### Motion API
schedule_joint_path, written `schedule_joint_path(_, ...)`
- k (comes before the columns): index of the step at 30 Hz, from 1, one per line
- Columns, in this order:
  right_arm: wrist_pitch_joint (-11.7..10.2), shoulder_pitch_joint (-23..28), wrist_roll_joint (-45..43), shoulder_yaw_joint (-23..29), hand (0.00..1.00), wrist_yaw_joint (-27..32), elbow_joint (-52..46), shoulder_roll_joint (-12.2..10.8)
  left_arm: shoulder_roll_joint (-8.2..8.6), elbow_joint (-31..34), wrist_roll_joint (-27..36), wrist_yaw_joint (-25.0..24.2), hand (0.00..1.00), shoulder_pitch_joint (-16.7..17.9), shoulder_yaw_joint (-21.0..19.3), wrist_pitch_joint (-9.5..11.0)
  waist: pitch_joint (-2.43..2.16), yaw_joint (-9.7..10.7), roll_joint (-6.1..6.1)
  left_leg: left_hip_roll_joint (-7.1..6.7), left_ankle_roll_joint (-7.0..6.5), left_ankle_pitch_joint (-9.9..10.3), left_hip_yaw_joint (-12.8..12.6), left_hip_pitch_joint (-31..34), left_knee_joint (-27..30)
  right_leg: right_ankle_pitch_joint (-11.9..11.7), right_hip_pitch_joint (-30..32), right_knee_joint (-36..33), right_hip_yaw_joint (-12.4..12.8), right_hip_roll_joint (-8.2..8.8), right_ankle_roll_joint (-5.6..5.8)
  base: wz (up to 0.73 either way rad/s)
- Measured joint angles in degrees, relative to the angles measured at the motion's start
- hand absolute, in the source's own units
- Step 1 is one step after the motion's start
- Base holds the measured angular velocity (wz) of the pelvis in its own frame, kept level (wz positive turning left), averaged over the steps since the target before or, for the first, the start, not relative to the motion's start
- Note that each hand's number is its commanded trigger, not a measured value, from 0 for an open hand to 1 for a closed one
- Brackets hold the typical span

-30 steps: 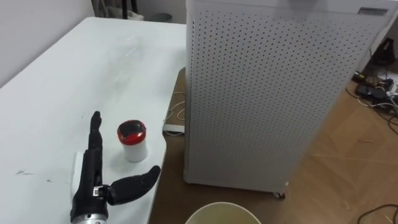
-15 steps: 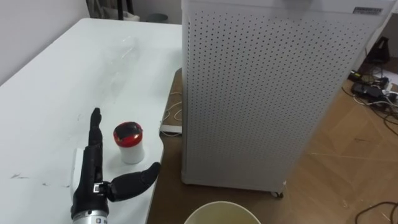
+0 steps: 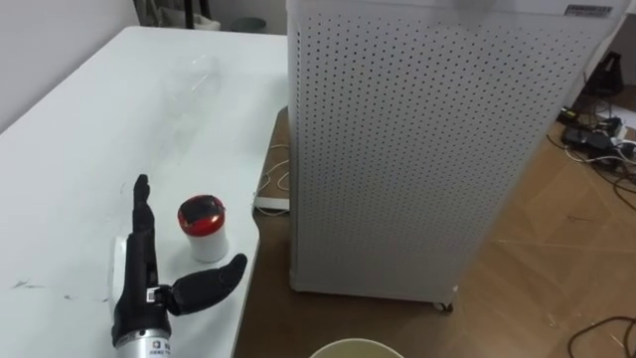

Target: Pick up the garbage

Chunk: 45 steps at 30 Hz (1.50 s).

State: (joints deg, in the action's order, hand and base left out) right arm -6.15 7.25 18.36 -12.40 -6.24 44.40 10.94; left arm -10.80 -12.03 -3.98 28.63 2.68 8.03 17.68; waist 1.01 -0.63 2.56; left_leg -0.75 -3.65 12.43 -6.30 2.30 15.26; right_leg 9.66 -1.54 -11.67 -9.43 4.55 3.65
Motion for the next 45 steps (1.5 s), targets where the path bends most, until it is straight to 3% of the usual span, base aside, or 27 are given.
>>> schedule_joint_path(6,0.1,0.0,-1.7,0.0,1.00,-0.2,0.0,-0.1,0.21,0.0,0.1,0.0,0.00,-0.5,0.1,-0.1,-0.02,0.4,0.02,0.01,0.00,0.0,-0.2,0.0,-0.2,0.0,0.3,0.0,0.0,0.01,0.00,-0.05)
schedule_joint_path(24,0.1,0.6,-2.9,-0.1,1.00,-0.2,-0.2,-0.2,1.21,-5.0,8.2,1.2,0.00,-5.2,0.1,-1.1,-0.05,0.8,-0.17,-0.01,0.00,0.0,-0.8,-1.6,-1.0,0.0,-0.5,0.1,1.5,-0.07,0.00,-0.03)
schedule_joint_path(25,0.1,0.6,-2.9,-0.1,1.00,-0.2,-0.2,-0.2,1.21,-5.1,8.6,1.3,0.05,-5.2,0.1,-1.1,-0.09,0.8,-0.23,0.00,0.00,0.0,-0.9,-1.8,-1.2,0.0,-0.6,0.1,1.6,-0.08,0.00,-0.08)
schedule_joint_path(26,0.1,0.5,-2.9,-0.1,1.00,-0.1,-0.3,-0.2,1.20,-5.1,9.4,1.6,0.52,-5.3,0.1,-1.1,-0.14,0.8,-0.32,-0.01,0.00,0.0,-1.1,-2.0,-1.5,0.0,-0.6,0.1,1.7,-0.08,-0.01,-0.10)
schedule_joint_path(29,0.1,0.6,-2.9,-0.1,1.00,-0.1,-0.6,-0.2,1.16,-6.1,10.3,2.4,0.99,-5.6,0.0,-1.1,-0.17,0.7,-0.46,-0.02,0.00,0.0,-1.2,-2.2,-1.6,0.0,-0.6,0.1,2.3,-0.16,-0.01,-0.09)
schedule_joint_path(36,0.1,0.5,-2.9,-0.1,1.00,0.4,-1.0,-0.2,1.13,-6.2,15.2,2.4,1.00,-6.1,0.1,-1.2,-0.16,1.1,-0.47,0.00,0.00,0.0,-1.3,-2.1,-1.6,0.0,-0.5,0.0,3.0,-0.25,-0.01,-0.03)
schedule_joint_path(45,2.0,0.7,-3.0,-0.1,1.00,1.2,-2.2,-0.2,0.94,-11.0,19.6,-0.8,1.00,-8.5,0.1,-1.5,-0.08,2.0,-0.53,-0.02,0.00,0.0,-1.4,-3.1,-1.6,0.0,-1.4,0.1,3.2,-0.23,-0.01,-0.01)
